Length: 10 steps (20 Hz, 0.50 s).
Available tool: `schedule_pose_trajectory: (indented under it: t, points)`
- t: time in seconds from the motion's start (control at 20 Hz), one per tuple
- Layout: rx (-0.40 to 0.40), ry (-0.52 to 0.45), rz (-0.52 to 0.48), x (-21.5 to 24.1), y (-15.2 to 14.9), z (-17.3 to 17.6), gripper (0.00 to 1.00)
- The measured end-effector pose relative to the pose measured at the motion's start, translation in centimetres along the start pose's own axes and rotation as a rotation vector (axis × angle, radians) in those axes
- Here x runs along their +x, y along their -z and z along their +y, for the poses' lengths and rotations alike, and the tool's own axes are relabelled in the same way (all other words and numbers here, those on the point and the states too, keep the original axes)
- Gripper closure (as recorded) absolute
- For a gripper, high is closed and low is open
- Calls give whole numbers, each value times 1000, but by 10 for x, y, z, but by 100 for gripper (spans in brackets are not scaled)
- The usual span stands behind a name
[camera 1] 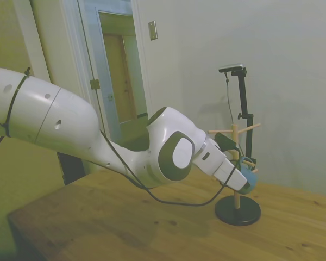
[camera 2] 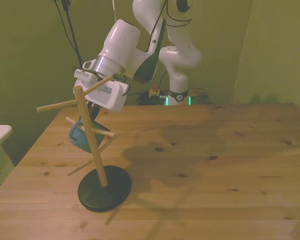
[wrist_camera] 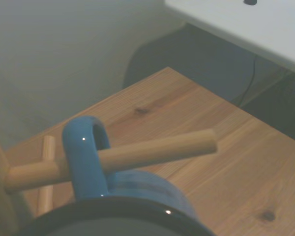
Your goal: Unload the mug
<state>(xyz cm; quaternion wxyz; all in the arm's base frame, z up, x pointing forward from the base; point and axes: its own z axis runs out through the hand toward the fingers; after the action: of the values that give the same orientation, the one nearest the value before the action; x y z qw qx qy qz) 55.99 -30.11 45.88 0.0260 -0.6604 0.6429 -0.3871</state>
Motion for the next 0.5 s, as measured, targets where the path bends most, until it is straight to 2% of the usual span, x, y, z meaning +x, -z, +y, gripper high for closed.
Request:
schedule_pose_trajectory:
  t: [0.5]
  points:
    - [9, -1, -6, 4, 18, 2, 100]
